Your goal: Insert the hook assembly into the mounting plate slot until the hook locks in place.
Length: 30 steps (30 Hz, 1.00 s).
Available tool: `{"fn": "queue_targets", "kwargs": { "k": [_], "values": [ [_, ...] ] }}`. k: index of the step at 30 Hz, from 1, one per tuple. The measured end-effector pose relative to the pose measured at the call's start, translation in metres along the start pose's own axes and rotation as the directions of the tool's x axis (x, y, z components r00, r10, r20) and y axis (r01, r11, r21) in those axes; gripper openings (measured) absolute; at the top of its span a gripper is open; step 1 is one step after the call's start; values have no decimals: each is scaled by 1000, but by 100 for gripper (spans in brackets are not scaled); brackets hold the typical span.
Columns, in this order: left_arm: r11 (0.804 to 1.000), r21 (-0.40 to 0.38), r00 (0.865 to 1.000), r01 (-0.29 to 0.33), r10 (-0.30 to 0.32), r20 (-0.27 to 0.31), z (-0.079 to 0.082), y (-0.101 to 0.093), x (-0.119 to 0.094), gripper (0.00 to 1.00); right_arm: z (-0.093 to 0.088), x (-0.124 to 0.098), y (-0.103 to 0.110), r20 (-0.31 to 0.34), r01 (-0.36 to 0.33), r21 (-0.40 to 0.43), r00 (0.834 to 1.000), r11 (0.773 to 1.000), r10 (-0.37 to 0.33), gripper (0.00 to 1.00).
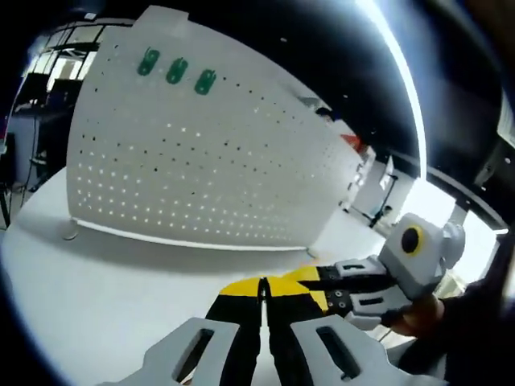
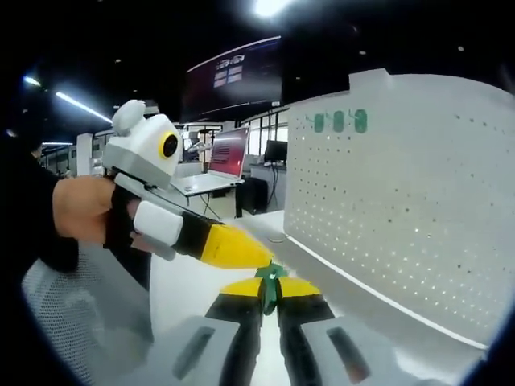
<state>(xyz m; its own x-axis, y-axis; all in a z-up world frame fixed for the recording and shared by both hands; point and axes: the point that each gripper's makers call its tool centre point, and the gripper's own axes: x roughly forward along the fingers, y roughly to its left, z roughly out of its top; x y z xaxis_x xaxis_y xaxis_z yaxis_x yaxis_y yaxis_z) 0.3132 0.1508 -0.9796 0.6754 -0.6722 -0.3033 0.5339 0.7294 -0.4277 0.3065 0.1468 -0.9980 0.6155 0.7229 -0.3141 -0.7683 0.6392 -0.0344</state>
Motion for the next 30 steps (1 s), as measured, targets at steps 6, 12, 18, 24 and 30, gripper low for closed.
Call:
{"fn": "queue_targets", "kwargs": {
  "k": [6,12,18,24,30],
  "values": [
    [1000,-10,997,-26,25,-75,-29,12,18,1,-26,19,-5,-71,7,17,997,1000,-6,0],
    [999,-18,997,-30,29,-70,-33,14,19,1,-43,16,-14,-112,26,39,993,999,-22,0],
    [999,-14,997,-49,48,-68,-37,28,16,1,-45,19,-11,-119,22,30,993,999,-18,0],
    [998,-4,995,-56,56,-79,-38,38,17,1,-34,23,-10,-95,14,27,995,1000,-12,0],
    [999,-11,993,-47,46,-108,-44,39,21,1,-23,22,-22,-35,35,85,999,996,-32,0]
  ]
}}
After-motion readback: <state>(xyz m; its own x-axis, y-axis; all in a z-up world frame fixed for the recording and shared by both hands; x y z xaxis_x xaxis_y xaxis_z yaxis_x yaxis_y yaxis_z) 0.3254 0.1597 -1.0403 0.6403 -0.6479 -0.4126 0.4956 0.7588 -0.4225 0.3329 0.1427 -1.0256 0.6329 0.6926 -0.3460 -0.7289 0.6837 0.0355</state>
